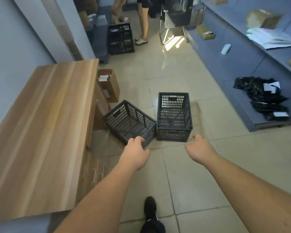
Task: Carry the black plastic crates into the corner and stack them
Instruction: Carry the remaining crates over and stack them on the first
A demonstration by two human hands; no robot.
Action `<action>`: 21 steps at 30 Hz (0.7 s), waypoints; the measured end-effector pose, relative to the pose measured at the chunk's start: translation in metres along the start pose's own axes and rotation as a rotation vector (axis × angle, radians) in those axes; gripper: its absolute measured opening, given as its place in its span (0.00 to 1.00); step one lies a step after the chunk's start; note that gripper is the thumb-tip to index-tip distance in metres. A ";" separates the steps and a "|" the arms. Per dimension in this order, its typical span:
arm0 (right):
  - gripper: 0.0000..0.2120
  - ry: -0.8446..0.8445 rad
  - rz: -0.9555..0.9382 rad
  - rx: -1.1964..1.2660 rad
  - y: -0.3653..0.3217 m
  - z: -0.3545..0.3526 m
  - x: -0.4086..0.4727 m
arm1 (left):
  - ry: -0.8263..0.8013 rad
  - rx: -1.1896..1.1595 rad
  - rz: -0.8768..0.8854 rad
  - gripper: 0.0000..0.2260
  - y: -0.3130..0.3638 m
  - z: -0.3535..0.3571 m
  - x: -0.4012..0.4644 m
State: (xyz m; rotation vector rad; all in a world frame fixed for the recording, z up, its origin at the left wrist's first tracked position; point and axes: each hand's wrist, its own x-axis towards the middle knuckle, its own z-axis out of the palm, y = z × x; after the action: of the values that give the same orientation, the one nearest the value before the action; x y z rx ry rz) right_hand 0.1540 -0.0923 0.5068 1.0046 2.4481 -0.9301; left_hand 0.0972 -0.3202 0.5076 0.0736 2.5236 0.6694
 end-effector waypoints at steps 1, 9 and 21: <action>0.29 0.007 0.009 0.002 -0.003 -0.004 0.010 | -0.009 0.005 0.005 0.24 0.006 -0.003 0.013; 0.25 0.079 0.058 0.017 -0.050 -0.032 0.087 | -0.051 0.033 0.037 0.22 0.045 -0.035 0.123; 0.24 0.093 0.119 0.026 -0.084 -0.093 0.196 | -0.141 0.069 0.060 0.23 0.121 -0.052 0.243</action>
State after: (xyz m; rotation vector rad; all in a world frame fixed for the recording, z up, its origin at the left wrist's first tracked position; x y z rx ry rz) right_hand -0.0477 0.0232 0.5106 1.2136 2.4255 -0.8967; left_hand -0.1476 -0.1939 0.4883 0.2142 2.4164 0.5791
